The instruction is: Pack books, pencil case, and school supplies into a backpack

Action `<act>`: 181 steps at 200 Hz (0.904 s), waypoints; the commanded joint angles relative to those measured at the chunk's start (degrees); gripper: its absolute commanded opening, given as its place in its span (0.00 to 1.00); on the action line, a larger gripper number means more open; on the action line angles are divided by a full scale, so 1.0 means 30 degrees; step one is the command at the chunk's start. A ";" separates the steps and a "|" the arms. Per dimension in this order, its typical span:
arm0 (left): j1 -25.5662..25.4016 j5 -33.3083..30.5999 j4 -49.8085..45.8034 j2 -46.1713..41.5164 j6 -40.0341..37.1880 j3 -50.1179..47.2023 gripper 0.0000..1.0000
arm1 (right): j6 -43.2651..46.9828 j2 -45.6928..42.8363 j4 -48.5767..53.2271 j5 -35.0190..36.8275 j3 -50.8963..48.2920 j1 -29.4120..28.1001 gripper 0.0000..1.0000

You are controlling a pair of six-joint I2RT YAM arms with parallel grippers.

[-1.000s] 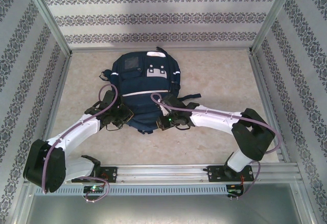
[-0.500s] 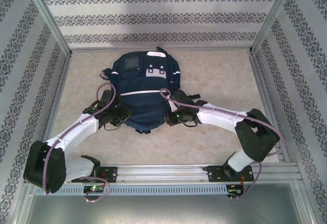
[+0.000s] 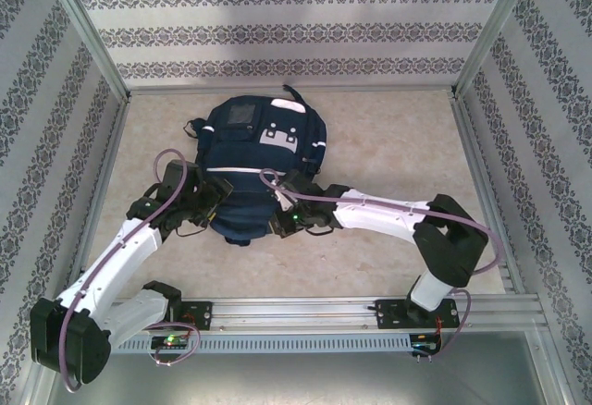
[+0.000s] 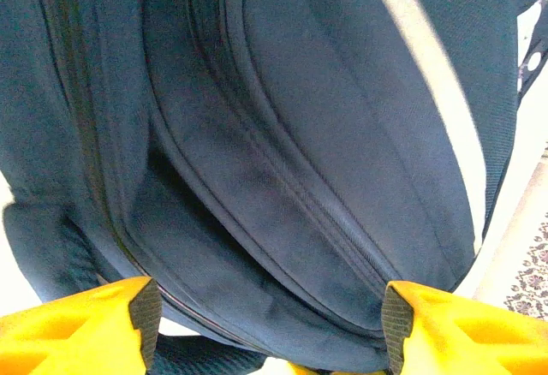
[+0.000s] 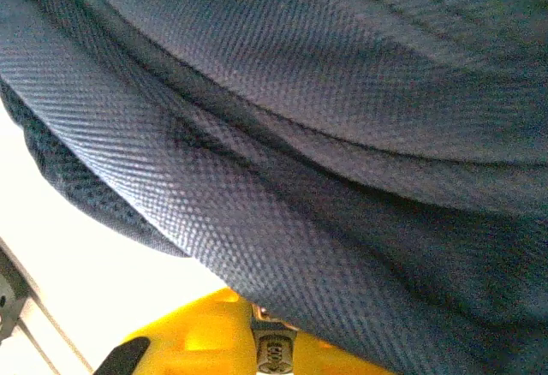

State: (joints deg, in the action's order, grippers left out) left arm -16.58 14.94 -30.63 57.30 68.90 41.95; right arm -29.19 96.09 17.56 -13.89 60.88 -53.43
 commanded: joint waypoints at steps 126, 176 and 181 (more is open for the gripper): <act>-0.1895 -0.0649 0.2121 0.2657 0.2725 -0.1186 0.27 | -0.0036 0.1576 0.0843 0.1251 0.2310 -0.1981 0.00; -0.1850 -0.1273 0.1519 0.2507 0.2405 -0.0656 0.04 | 0.0335 0.0758 0.0907 0.2251 0.0831 -0.1302 0.00; -0.1856 -0.1277 0.1482 0.2488 0.2403 -0.0559 0.04 | 0.0418 0.0698 0.0835 0.2418 0.0633 -0.1222 0.00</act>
State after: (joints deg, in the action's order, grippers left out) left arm -21.76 14.31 -26.04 65.10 77.23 38.83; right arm -29.58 100.88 18.85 -9.82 65.60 -58.50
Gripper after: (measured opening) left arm 0.080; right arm 0.118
